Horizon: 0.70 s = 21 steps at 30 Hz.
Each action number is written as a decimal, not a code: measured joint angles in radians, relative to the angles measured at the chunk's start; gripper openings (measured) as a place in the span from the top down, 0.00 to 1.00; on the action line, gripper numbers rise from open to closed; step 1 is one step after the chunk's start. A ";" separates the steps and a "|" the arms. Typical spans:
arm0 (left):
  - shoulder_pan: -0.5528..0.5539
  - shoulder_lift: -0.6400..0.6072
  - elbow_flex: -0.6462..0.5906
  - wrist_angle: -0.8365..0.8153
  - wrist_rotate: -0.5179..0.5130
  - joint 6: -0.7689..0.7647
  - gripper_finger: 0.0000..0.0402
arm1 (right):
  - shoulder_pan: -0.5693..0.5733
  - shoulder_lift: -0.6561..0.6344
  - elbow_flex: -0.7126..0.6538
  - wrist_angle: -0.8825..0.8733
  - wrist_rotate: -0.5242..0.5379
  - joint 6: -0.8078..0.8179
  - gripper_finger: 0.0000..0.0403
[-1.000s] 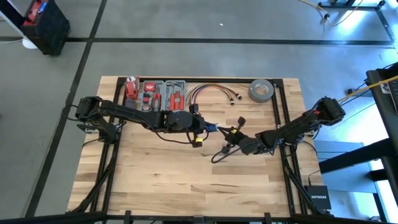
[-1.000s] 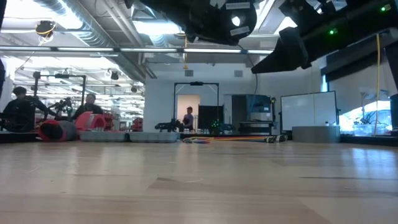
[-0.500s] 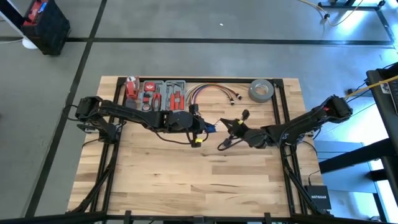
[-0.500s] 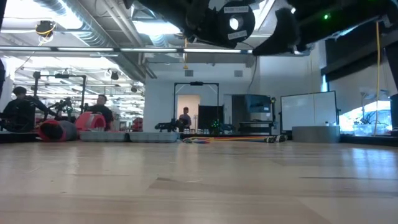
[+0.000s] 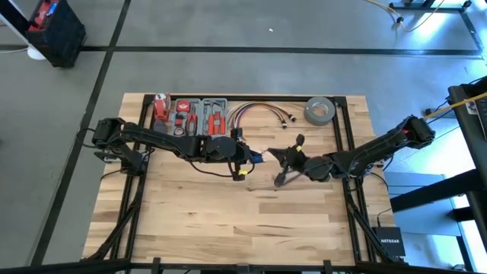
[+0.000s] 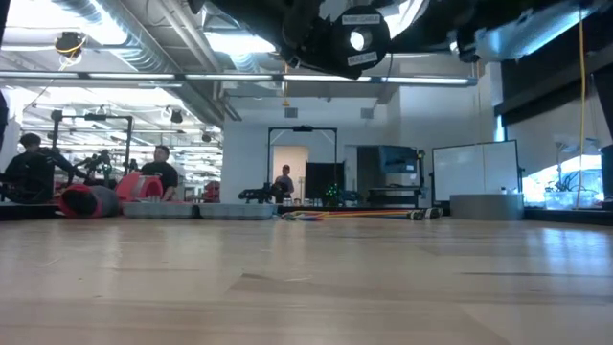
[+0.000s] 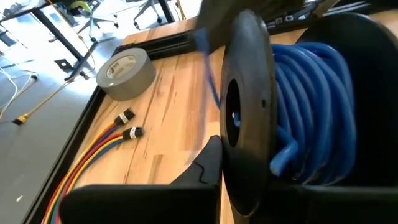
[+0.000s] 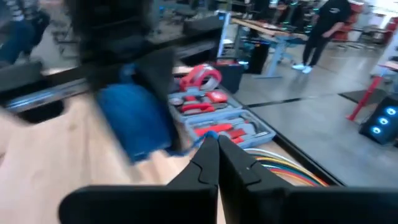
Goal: Coil cords
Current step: Coil the blue wire onto the black spool
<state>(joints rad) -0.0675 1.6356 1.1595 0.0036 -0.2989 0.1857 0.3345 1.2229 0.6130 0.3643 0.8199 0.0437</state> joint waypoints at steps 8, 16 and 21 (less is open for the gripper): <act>0.002 0.001 -0.002 0.053 0.000 -0.020 1.00 | 0.052 -0.001 0.095 -0.298 0.025 0.139 1.00; -0.008 -0.003 -0.002 0.048 -0.099 -0.020 1.00 | 0.080 -0.018 0.094 -0.361 0.039 0.171 1.00; 0.008 -0.004 -0.002 0.024 -0.107 -0.021 1.00 | 0.097 -0.042 0.142 -0.321 0.035 0.129 1.00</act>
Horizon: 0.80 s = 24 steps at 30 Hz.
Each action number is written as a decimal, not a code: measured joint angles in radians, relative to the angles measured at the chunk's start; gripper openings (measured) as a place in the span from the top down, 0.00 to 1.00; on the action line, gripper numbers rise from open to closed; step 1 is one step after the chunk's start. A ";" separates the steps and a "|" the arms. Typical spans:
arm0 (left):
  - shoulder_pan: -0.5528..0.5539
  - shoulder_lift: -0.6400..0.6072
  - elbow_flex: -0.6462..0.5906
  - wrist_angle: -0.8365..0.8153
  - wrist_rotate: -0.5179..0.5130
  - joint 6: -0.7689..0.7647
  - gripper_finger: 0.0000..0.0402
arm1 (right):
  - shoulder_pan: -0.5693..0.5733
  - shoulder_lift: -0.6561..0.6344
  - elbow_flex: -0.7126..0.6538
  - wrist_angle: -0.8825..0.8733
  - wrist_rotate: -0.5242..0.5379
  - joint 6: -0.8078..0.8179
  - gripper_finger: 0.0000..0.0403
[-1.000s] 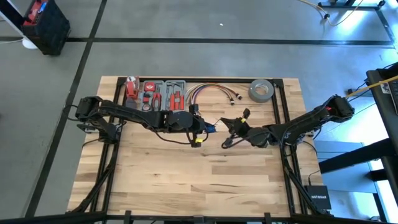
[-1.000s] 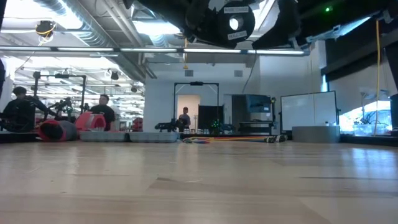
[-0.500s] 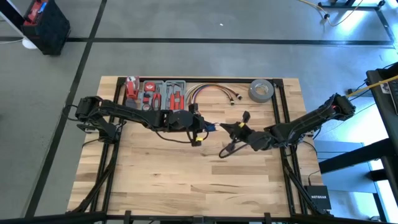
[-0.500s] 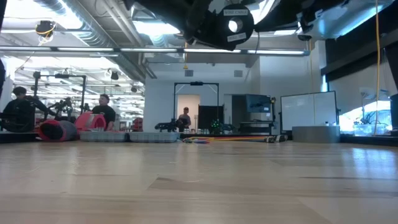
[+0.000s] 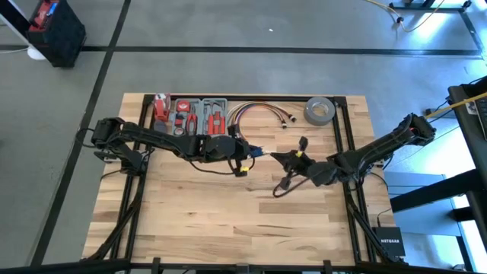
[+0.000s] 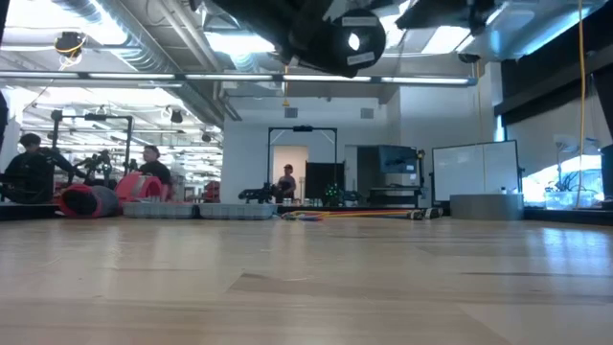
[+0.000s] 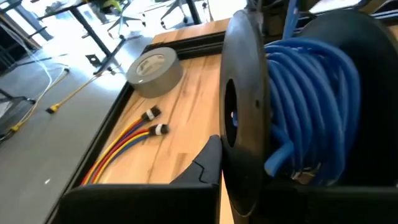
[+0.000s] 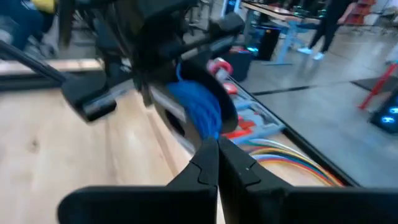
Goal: Coil cords
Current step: Coil the blue wire onto the black spool
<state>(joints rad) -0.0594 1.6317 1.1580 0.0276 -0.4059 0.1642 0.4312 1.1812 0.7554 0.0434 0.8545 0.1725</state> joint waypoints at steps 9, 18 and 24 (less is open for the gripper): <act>-0.011 -0.001 0.000 -0.015 0.001 -0.011 1.00 | -0.034 0.093 0.003 0.281 -0.139 -0.092 1.00; -0.011 -0.002 0.002 -0.010 -0.002 -0.003 1.00 | -0.072 0.098 0.002 0.379 -0.187 -0.101 1.00; -0.011 -0.002 0.003 -0.012 -0.001 0.027 1.00 | -0.102 0.099 0.002 0.416 -0.269 -0.075 1.00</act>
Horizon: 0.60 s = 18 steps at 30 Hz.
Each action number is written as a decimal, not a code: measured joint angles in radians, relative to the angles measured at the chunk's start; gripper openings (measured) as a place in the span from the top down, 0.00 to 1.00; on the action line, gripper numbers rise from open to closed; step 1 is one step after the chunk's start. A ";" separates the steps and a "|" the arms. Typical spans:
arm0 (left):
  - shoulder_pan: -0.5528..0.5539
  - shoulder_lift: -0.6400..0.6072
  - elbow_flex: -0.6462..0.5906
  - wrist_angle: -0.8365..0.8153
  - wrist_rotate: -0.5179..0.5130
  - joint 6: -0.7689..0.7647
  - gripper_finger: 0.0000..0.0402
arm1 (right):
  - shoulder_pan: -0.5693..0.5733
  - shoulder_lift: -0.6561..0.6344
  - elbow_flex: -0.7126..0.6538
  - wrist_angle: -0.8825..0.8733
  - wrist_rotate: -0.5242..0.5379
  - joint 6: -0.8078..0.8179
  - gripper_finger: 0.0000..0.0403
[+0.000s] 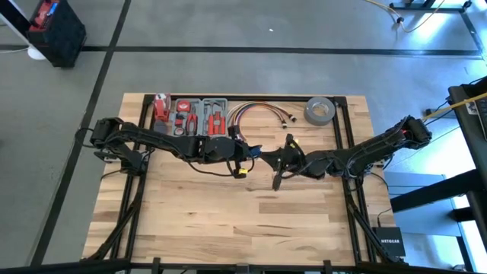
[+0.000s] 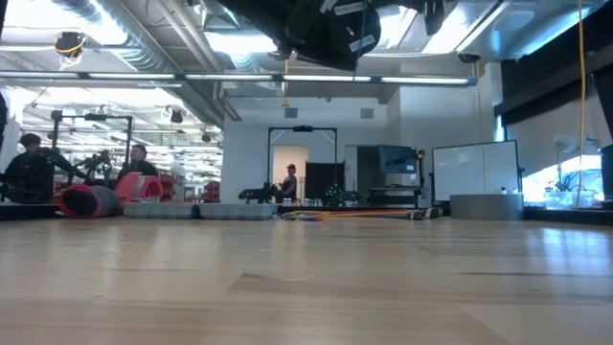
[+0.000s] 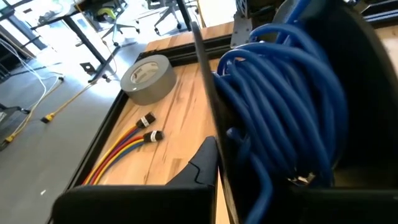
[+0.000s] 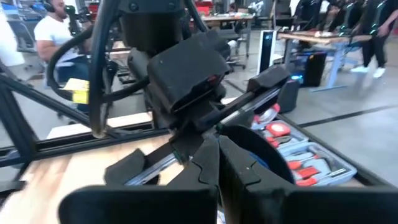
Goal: Coil cords
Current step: Coil the blue wire onto the black spool
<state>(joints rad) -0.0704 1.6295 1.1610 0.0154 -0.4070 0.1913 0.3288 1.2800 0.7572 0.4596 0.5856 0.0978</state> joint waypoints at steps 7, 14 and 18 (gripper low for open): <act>0.000 0.001 -0.001 -0.003 0.001 0.014 1.00 | -0.011 0.000 0.000 0.005 -0.021 0.028 1.00; 0.001 0.005 -0.005 -0.021 -0.003 0.007 1.00 | -0.016 -0.002 0.007 0.094 -0.042 0.025 1.00; 0.002 0.007 -0.006 -0.011 -0.003 0.005 1.00 | -0.016 0.003 0.006 0.086 -0.065 0.002 0.96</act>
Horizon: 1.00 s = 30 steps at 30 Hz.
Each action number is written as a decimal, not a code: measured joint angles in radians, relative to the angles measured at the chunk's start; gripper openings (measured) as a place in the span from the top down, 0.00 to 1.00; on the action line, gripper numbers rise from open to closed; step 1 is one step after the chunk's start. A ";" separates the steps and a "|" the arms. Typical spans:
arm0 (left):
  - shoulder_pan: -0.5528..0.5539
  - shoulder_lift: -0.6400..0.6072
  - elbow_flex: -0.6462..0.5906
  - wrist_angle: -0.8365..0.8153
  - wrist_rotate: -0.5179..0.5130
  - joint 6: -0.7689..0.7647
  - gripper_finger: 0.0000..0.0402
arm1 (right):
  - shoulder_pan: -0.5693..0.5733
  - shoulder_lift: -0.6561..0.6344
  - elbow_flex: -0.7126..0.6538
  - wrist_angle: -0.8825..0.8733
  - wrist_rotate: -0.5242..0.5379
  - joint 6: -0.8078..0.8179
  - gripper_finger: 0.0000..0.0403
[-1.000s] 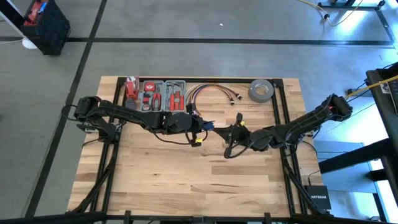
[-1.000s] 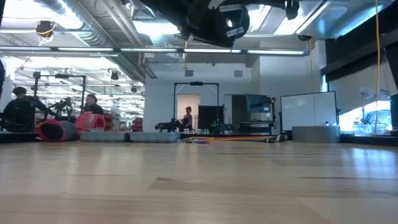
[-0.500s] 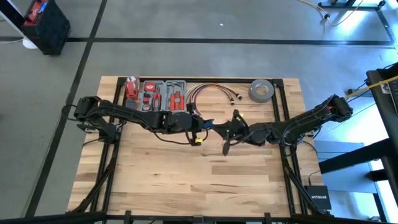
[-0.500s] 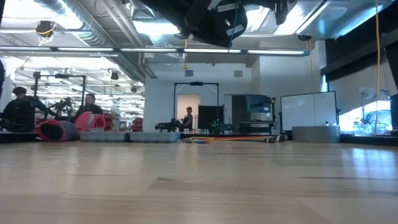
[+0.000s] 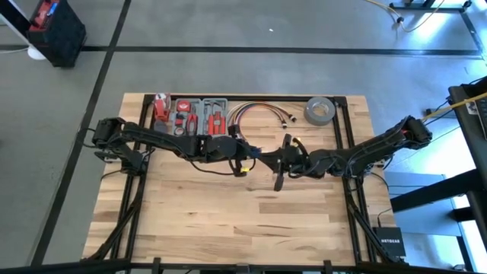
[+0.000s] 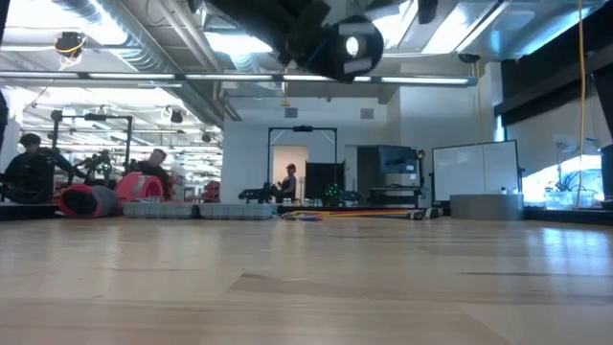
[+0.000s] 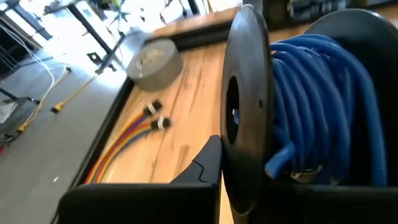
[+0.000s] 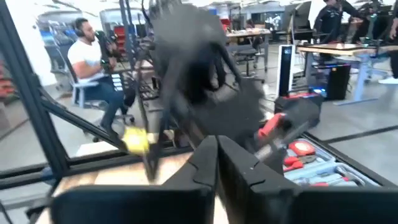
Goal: Coil cords
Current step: Coil the blue wire onto the black spool
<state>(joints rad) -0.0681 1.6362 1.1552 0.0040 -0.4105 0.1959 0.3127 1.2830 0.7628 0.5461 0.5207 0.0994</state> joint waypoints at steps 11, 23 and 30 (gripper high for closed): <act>-0.003 -0.002 0.002 0.000 0.004 -0.004 1.00 | 0.016 -0.016 -0.002 -0.064 -0.047 -0.084 0.68; -0.011 -0.003 0.002 -0.007 0.004 0.014 1.00 | 0.151 -0.230 -0.003 -0.677 0.090 0.015 0.68; -0.028 0.045 0.004 -0.014 -0.067 0.213 1.00 | 0.220 -0.195 -0.076 -0.832 0.157 0.183 0.72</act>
<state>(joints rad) -0.0959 1.6810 1.1597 -0.0103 -0.4777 0.4089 0.5324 1.0876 0.6873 -0.2860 0.6775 0.2825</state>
